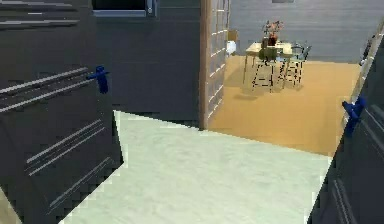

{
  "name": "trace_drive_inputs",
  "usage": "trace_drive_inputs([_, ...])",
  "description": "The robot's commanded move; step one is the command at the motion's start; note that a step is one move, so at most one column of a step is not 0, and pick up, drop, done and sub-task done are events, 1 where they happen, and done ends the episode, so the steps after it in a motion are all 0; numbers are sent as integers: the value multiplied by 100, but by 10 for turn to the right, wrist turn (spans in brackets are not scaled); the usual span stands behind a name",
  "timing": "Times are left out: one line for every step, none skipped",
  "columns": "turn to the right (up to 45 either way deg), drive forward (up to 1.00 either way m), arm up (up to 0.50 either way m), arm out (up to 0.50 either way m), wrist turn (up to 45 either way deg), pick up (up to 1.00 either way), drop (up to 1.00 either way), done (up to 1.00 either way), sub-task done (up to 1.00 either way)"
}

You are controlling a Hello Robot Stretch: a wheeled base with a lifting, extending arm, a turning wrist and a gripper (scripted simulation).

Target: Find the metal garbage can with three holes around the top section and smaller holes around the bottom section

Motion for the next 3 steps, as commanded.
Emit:
trace_drive_inputs([0, 20, 0, 0, 0, 0, 0, 0, 0])
trace_drive_inputs([150, 0, 0, 0, 0, 0, 0, 0, 0])
trace_drive_inputs([0, 100, 0, 0, 0, 0, 0, 0, 0])
